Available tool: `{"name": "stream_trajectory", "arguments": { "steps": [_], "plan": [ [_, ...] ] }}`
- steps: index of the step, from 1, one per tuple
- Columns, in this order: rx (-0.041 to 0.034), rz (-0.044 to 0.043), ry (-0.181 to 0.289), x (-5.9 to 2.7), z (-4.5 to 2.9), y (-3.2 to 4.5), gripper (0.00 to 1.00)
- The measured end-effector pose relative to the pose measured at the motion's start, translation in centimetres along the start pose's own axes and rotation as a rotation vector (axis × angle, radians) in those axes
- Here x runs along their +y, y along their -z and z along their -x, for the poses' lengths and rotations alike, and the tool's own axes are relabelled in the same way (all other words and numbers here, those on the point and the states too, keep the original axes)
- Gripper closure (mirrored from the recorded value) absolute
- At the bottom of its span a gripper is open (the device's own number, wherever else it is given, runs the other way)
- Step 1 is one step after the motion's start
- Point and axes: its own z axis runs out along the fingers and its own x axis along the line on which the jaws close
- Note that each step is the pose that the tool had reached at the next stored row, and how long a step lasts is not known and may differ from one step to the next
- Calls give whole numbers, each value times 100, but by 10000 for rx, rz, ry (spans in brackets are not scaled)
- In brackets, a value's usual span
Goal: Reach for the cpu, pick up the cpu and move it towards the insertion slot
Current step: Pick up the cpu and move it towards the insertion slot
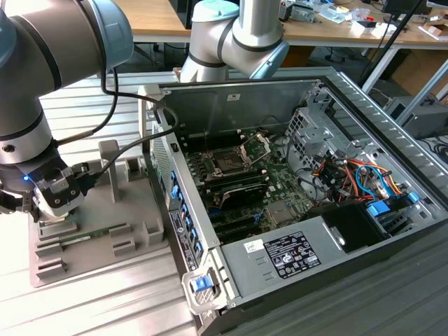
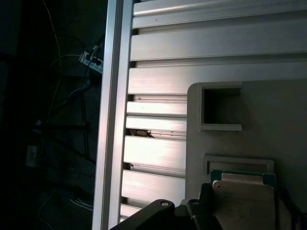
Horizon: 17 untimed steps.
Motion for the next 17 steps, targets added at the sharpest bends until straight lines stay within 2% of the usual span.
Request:
{"name": "stream_trajectory", "arguments": {
  "steps": [17],
  "plan": [
    [0,0,0,3,0,55,45]
  ]
}}
